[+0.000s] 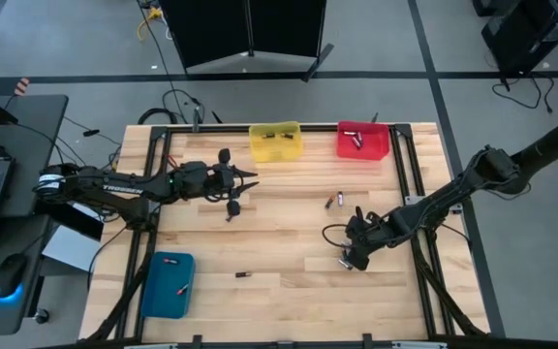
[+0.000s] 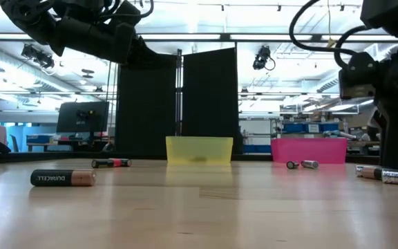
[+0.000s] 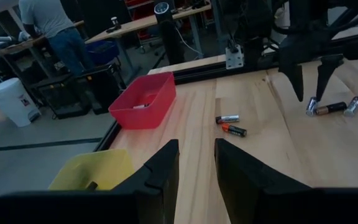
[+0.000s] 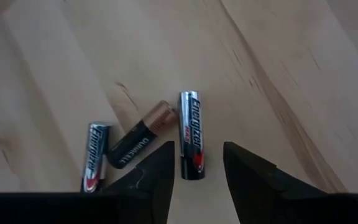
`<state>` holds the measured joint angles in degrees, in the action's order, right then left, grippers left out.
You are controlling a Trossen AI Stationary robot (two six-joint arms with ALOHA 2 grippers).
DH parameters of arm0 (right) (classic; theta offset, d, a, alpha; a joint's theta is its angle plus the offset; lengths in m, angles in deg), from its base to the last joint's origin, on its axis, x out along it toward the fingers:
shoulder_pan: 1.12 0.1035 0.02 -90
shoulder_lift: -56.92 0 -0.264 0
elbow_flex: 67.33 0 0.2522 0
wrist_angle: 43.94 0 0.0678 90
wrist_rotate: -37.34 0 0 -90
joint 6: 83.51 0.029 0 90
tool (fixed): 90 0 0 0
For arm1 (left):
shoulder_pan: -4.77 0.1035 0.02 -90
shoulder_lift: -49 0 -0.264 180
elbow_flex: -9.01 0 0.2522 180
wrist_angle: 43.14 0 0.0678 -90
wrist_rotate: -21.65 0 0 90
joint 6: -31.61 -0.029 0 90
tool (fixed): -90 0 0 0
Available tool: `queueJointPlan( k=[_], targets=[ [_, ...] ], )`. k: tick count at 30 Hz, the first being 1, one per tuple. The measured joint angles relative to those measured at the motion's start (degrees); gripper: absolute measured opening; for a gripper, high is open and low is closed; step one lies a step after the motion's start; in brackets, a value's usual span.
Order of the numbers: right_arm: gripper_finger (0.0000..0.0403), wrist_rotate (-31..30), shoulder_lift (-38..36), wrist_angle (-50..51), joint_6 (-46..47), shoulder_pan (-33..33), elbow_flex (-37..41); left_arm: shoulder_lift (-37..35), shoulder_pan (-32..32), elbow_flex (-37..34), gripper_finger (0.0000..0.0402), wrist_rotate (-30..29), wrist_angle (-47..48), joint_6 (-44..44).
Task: Sort batteries
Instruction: Put the silver battery into the red bin
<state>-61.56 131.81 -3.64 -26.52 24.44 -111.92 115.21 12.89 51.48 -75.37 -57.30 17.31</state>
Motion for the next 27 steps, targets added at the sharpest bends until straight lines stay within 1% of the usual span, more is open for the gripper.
queueJointPlan(
  k=[9, 19, 23, 27],
  targets=[
    [0.0147, -0.23, 0.02, -0.35, -0.42, 0.00, 1.39, 0.00, 0.00, 0.00, 0.0110, 0.00, 0.00, 0.07],
    [0.0144, -1.22, 4.57, -0.20, -3.07, 0.02, 1.00, 0.00, 0.00, 0.00, 0.0110, -0.02, 0.13, 0.13],
    [0.0121, -1.33, 4.28, -0.08, -3.16, -0.09, 1.14, 0.00, 0.00, 0.00, 0.0110, -0.02, 0.50, 0.13],
    [0.0073, -1.16, 3.20, -0.02, -2.75, -0.60, 1.27, 0.00, 0.00, 0.00, 0.0110, -0.04, 0.50, 0.13]
  ],
)
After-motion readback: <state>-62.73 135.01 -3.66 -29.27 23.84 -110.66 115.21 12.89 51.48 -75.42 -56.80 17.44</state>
